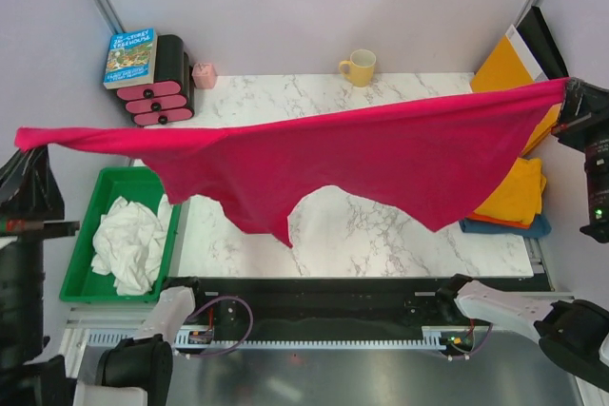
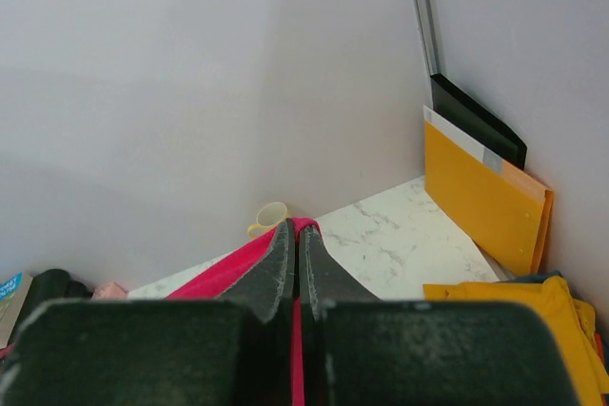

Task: Fold and stack the t-shirts
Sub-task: Flatten out the tshirt, then fold the flattened tshirt in 1/3 of the way

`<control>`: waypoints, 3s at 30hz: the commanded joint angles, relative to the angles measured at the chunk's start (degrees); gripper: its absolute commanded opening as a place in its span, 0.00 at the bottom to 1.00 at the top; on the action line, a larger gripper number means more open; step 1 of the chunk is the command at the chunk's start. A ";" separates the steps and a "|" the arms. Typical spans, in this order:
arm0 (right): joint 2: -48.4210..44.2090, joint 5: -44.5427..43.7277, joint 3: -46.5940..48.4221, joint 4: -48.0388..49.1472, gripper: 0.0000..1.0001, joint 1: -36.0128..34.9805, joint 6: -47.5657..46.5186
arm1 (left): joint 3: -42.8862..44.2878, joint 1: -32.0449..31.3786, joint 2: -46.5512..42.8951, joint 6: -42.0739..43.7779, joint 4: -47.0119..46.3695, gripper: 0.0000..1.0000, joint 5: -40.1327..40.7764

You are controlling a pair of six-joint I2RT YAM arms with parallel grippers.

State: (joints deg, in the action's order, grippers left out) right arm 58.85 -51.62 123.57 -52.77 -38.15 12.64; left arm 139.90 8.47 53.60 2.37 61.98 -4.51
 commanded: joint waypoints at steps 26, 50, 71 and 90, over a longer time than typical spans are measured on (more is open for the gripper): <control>30.59 12.59 -37.26 32.55 0.00 24.70 6.87 | -37.50 -2.93 36.11 0.18 -33.49 0.02 -5.59; 62.52 12.06 -17.05 40.20 0.00 27.08 4.85 | -11.94 -7.06 72.42 1.49 -37.63 0.02 -0.50; 60.42 11.89 -27.59 43.11 0.00 26.73 8.01 | -32.30 -6.71 61.72 -1.14 -41.32 0.02 -0.50; 54.62 11.45 -38.92 43.55 0.00 26.81 8.54 | -52.96 -4.60 47.30 -1.49 -42.37 0.02 -2.25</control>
State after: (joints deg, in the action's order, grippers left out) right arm 116.40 -38.76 86.85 -9.98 -11.42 20.32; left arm 89.84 3.46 104.20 2.15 21.91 -6.59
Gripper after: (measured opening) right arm 0.013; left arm 0.039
